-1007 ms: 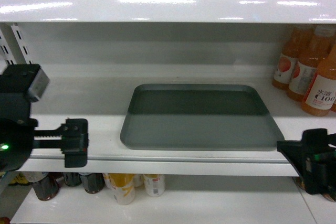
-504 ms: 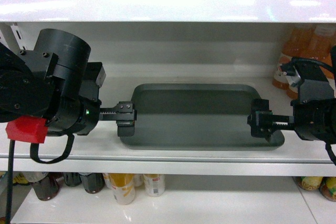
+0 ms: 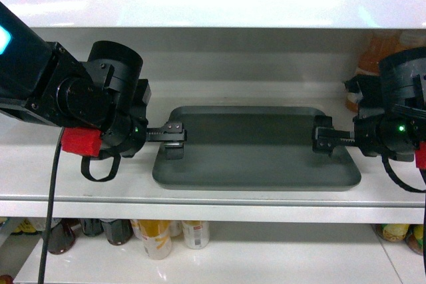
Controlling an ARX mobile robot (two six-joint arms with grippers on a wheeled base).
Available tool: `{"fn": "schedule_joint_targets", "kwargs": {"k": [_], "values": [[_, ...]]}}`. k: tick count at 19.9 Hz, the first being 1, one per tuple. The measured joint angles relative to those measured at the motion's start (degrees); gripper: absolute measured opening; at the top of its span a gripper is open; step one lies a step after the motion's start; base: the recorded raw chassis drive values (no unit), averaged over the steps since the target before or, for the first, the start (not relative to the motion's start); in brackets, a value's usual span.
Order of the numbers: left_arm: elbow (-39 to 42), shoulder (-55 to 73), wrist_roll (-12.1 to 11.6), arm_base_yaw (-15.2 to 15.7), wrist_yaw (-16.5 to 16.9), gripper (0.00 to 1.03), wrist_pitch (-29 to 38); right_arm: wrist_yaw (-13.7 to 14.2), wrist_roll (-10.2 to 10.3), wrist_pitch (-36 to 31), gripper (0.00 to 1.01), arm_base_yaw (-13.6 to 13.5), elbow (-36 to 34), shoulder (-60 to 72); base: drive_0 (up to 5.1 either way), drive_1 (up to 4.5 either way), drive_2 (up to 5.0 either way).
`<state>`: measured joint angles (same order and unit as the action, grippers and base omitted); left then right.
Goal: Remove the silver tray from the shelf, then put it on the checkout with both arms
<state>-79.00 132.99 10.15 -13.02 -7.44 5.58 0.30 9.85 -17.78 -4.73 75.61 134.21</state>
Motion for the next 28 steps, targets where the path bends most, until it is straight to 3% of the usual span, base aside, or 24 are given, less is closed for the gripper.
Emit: {"fn": "schedule_joint_targets", "kwargs": {"k": [7, 11, 12, 17, 22, 24, 25, 28], "values": [[-6.3, 4.2, 0.5, 0.8, 0.2, 0.98, -4.3, 1.4, 0.0, 9.7, 0.98, 0.7, 13.6, 7.1, 0.0, 0.0, 0.0], [-8.1, 5.1, 1.8, 0.8, 2.8, 0.98, -7.5, 1.9, -1.2, 13.2, 0.97, 0.6, 17.9, 9.7, 0.0, 0.0, 0.0], [-8.5, 5.1, 1.8, 0.8, 3.3, 0.96, -8.5, 1.9, -2.0, 13.3, 0.93, 0.6, 18.1, 9.8, 0.0, 0.0, 0.0], [-7.8, 5.0, 2.0, 0.7, 3.9, 0.65, -9.5, 1.6, -4.0, 14.6, 0.61, 0.5, 18.4, 9.8, 0.0, 0.0, 0.0], [-4.6, 4.0, 4.6, 0.8, 5.9, 0.37, -7.5, 1.5, -4.6, 11.5, 0.31, 0.1, 16.2, 9.6, 0.0, 0.0, 0.0], [0.4, 1.8, 7.4, 0.7, 8.7, 0.15, -3.9, 1.8, -4.9, 7.6, 0.08, 0.6, 12.2, 8.3, 0.0, 0.0, 0.0], [8.0, -1.3, 10.1, 0.7, 9.7, 0.02, 2.4, 0.1, -4.5, 4.7, 0.03, 0.7, 6.1, 5.2, 0.0, 0.0, 0.0], [17.3, -7.0, 9.4, 0.4, 7.0, 0.02, 6.6, -1.6, -3.4, -0.2, 0.03, 0.4, -4.1, -0.3, 0.0, 0.0, 0.0]]}}
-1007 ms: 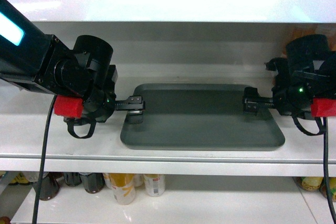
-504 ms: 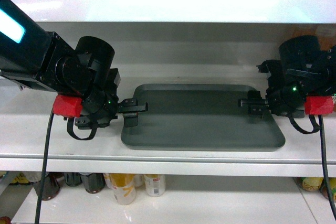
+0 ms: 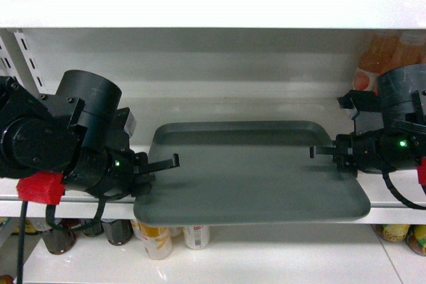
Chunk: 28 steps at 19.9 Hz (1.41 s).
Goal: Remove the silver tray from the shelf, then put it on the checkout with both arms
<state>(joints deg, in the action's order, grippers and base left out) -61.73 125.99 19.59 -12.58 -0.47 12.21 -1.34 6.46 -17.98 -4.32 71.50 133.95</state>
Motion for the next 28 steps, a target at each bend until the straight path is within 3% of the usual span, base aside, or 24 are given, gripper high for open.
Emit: {"fn": "schedule_joint_targets", "kwargs": {"k": [8, 11, 13, 14, 16, 21, 28], "values": [[14.4, -20.5, -2.1, -3.1, -4.0, 0.02, 4.4, -0.9, 2.1, -12.1, 0.03, 0.0, -24.8, -23.0, 0.0, 0.0, 0.0], [20.8, -29.7, -1.9, -5.5, -5.1, 0.02, 4.0, -1.4, 2.3, -13.2, 0.03, 0.3, -34.8, -34.0, 0.0, 0.0, 0.0], [23.9, -35.2, -3.2, -7.1, -7.5, 0.02, 3.6, -2.0, 2.4, -13.2, 0.03, 0.6, -40.0, -39.5, 0.0, 0.0, 0.0], [25.1, -36.8, -5.0, -7.4, -8.9, 0.02, 5.3, -2.3, 2.6, -13.7, 0.03, 0.6, -41.2, -40.9, 0.0, 0.0, 0.0], [25.3, -37.1, -6.6, -7.3, -9.9, 0.02, 5.4, -2.8, 2.7, -13.8, 0.03, 0.6, -41.0, -41.1, 0.0, 0.0, 0.0], [25.6, -36.7, -6.8, -7.2, -10.0, 0.02, 5.4, -3.1, 2.7, -13.6, 0.03, 0.5, -41.1, -40.9, 0.0, 0.0, 0.0], [25.6, -36.7, -7.0, -7.1, -10.0, 0.02, 5.3, -3.2, 2.7, -13.6, 0.03, 0.5, -41.0, -40.7, 0.1, -3.86, 4.1]]}}
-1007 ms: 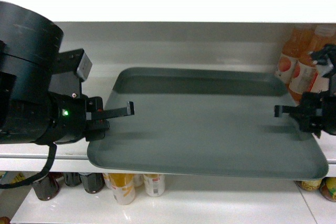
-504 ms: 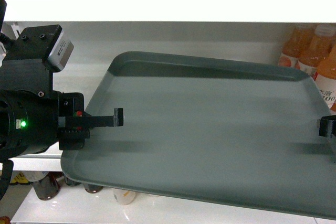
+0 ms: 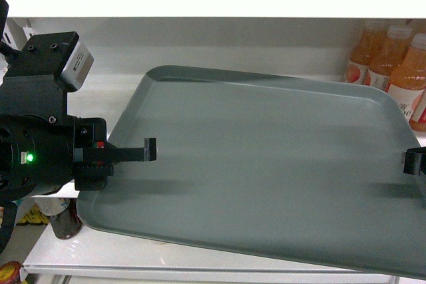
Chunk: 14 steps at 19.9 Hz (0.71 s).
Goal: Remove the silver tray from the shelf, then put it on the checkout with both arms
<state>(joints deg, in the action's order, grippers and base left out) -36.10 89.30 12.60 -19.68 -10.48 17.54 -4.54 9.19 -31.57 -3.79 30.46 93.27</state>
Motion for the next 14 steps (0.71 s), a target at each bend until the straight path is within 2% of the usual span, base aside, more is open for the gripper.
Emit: {"fn": "schedule_joint_targets", "kwargs": {"k": [14], "values": [[0.1, 0.0, -0.3, 0.1, -0.1, 0.02, -0.2, 0.0, 0.0, 0.1, 0.03, -0.3, -0.1, 0.0, 0.1, -4.2, 4.3]]}}
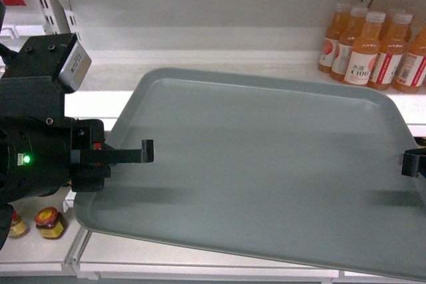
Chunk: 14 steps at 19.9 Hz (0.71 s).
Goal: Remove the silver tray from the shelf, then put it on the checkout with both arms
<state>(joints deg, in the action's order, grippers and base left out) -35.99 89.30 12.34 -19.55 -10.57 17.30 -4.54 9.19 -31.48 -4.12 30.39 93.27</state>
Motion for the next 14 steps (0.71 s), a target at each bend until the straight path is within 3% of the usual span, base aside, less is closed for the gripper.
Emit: {"fn": "schedule_joint_targets", "kwargs": {"k": [14], "values": [[0.0, 0.0, -0.3, 0.0, 0.0, 0.02, 0.3, 0.0, 0.0, 0.0, 0.03, 0.1, -0.1, 0.0, 0.0, -4.26, 4.3]]}}
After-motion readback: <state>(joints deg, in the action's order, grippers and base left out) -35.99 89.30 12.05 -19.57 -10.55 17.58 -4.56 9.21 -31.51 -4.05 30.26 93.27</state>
